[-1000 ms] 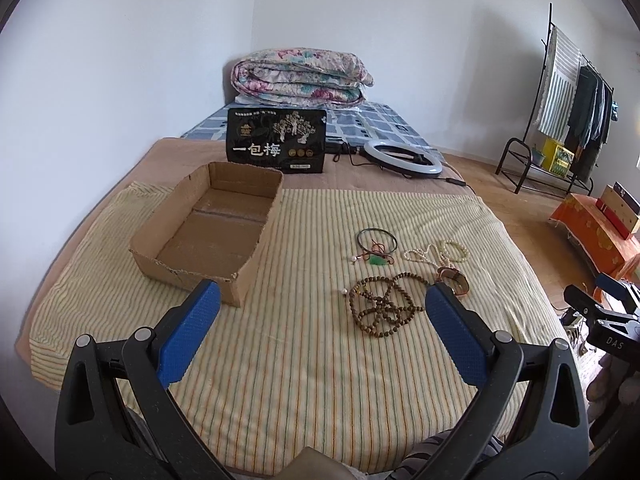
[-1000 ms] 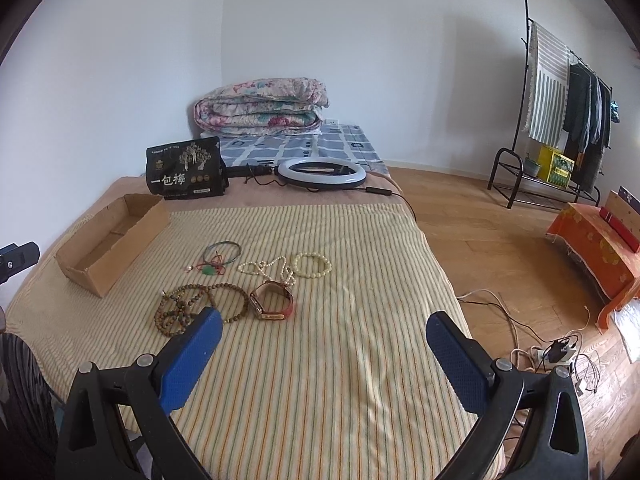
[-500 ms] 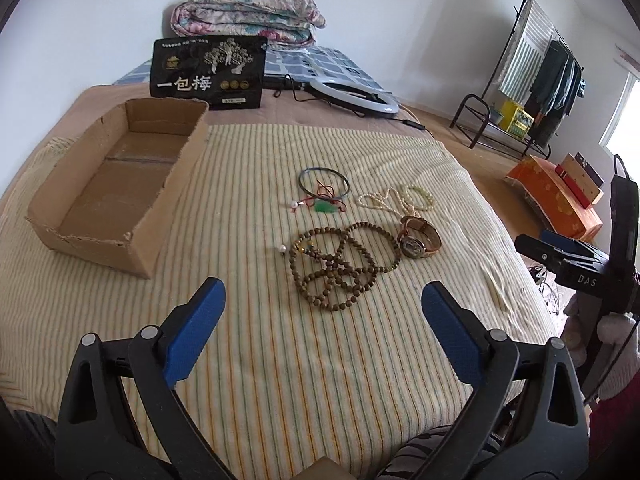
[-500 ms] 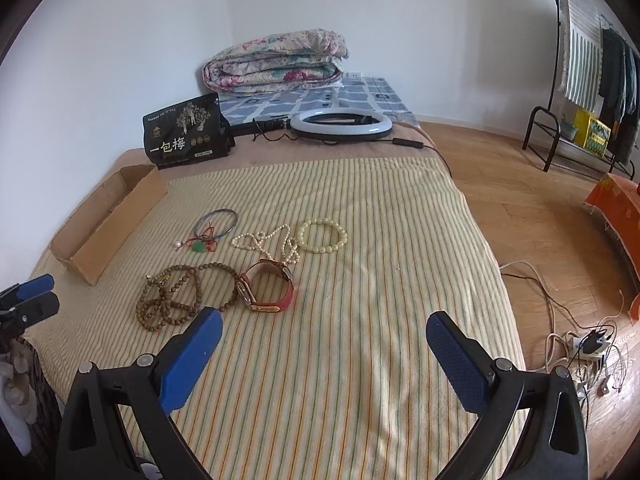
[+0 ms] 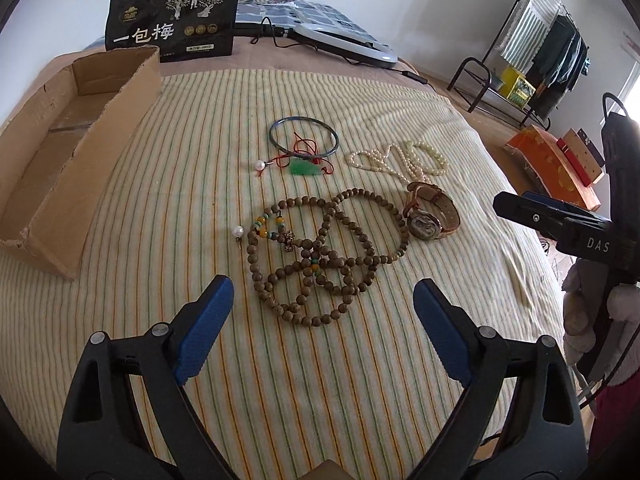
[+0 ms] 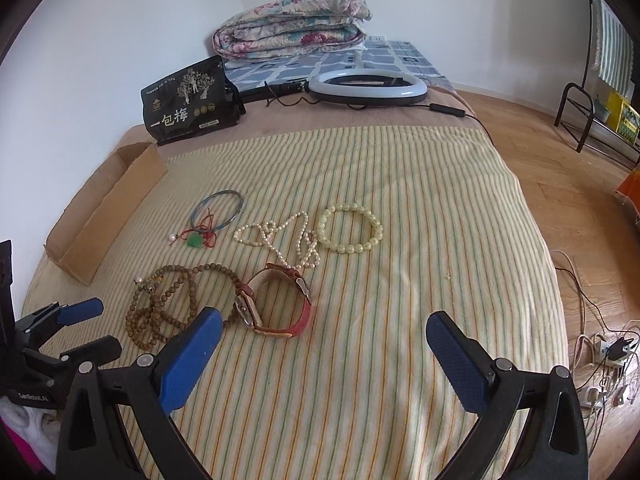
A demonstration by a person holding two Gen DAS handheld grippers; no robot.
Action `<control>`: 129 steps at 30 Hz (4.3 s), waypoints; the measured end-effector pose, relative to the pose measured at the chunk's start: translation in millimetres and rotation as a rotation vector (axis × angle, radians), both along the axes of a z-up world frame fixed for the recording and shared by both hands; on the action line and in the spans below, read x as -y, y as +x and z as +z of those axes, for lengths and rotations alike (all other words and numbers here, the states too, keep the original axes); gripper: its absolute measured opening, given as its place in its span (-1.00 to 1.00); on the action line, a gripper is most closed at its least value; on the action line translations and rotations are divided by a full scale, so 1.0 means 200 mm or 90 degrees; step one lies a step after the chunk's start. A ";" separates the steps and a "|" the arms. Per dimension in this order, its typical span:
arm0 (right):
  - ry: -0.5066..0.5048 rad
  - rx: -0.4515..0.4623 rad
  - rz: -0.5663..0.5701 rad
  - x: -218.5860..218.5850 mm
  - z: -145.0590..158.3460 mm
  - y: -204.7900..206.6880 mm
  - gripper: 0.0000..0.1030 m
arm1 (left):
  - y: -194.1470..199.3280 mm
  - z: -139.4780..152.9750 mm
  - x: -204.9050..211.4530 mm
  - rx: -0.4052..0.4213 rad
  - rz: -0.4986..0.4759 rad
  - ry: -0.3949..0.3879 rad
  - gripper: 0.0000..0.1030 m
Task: Organize jewelry
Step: 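Move both tools toward the jewelry, left toward the wooden beads, right toward the watch, then grasp the wooden bead mala with left gripper while right gripper grasps the red-strapped watch, then carry the mala and watch into the cardboard box and open both grippers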
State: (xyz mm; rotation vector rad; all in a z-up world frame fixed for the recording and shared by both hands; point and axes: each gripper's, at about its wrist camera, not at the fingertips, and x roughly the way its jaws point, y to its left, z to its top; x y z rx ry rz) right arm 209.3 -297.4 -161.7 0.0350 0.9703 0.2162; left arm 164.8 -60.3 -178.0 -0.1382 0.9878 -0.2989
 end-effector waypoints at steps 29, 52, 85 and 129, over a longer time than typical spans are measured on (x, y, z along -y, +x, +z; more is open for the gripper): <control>-0.013 -0.082 -0.014 -0.12 -0.24 0.18 -0.10 | 0.16 -0.19 0.08 -0.004 0.040 0.067 -0.69; 0.026 -0.039 -0.025 -0.05 -0.06 0.07 -0.48 | 0.01 0.05 0.04 0.053 0.000 0.017 -0.80; -0.003 0.030 0.010 -0.12 0.25 0.04 -0.85 | -0.03 0.41 -0.07 0.134 -0.007 -0.027 -0.92; 0.022 0.154 0.193 -0.97 0.86 0.09 -0.85 | 0.09 1.42 -0.85 0.349 0.129 -0.013 -0.92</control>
